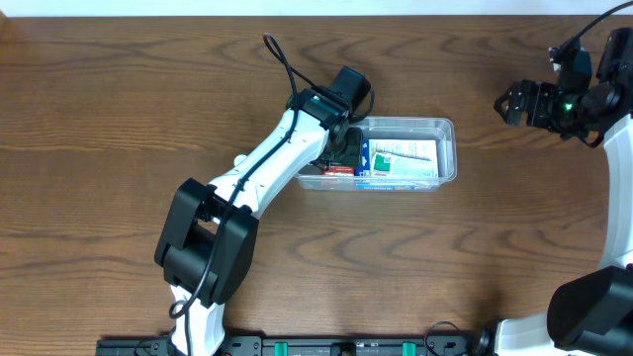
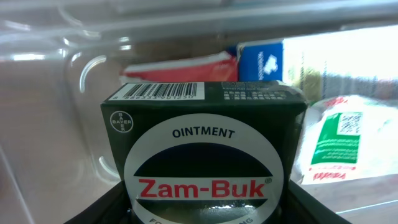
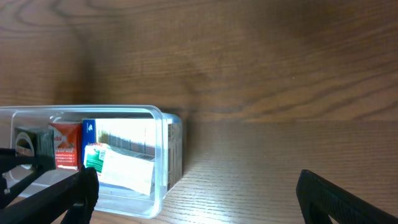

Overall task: Pack container
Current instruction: 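Lower the Zam-Buk tin into the container and release it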

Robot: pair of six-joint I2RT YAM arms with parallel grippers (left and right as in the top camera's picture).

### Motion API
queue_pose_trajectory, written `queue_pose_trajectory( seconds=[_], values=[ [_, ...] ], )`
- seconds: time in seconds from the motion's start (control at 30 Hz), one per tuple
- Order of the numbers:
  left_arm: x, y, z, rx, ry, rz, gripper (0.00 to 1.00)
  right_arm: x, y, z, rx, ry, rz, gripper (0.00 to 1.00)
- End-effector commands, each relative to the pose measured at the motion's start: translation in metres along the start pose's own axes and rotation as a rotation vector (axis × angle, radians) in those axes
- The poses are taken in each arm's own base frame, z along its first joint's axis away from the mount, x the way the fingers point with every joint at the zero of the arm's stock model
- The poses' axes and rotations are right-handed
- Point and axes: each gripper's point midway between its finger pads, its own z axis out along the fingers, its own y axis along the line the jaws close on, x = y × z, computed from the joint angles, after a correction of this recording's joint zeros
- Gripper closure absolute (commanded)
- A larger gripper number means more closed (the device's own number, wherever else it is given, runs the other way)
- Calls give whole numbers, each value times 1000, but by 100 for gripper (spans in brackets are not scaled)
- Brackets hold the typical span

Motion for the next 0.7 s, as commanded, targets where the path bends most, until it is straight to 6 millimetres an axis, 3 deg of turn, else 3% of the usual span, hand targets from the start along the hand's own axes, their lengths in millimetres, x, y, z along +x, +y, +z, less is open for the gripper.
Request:
queue_pose_trajectory(
  seconds=[0.0,0.57,0.67],
  values=[
    [-4,2,4,-15,-14,-16,42,-4,2,-7,-1,-22,1,1],
    [7,10,36,-51,57,-20,40,-4,2,-7,-1,-22,1,1],
    [7,10,36,-50,56,-20,28,-4,2,-7,-1,-22,1,1]
  ],
)
